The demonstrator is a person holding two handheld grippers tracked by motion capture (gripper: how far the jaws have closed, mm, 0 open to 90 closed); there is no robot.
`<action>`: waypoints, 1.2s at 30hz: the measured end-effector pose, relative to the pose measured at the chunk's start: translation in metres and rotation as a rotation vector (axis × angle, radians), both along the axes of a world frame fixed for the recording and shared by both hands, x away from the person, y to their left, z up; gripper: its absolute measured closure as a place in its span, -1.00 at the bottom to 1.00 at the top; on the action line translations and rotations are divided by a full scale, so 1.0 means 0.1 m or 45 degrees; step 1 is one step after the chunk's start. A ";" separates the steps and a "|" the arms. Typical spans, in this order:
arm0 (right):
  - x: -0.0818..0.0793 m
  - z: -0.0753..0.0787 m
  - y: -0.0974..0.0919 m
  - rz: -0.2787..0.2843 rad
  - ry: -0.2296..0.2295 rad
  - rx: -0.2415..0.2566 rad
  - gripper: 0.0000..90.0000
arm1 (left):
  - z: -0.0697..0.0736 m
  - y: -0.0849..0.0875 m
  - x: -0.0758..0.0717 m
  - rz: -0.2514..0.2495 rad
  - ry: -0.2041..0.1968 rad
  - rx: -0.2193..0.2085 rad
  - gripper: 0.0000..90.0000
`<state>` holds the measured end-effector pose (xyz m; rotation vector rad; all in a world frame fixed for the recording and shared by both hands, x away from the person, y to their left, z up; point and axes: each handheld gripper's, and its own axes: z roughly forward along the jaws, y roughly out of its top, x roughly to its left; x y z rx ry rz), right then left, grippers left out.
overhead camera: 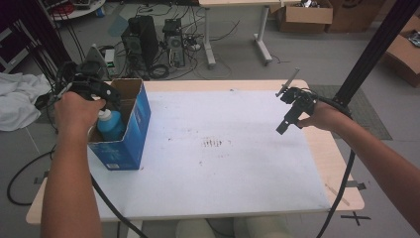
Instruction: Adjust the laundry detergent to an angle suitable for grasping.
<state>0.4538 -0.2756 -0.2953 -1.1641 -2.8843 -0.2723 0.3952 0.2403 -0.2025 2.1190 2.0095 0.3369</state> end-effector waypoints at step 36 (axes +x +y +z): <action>-0.09 0.11 -0.08 -0.007 -0.022 0.041 -0.55 | 0.24 -1.22 -0.15 -0.385 -0.031 -0.014 -0.49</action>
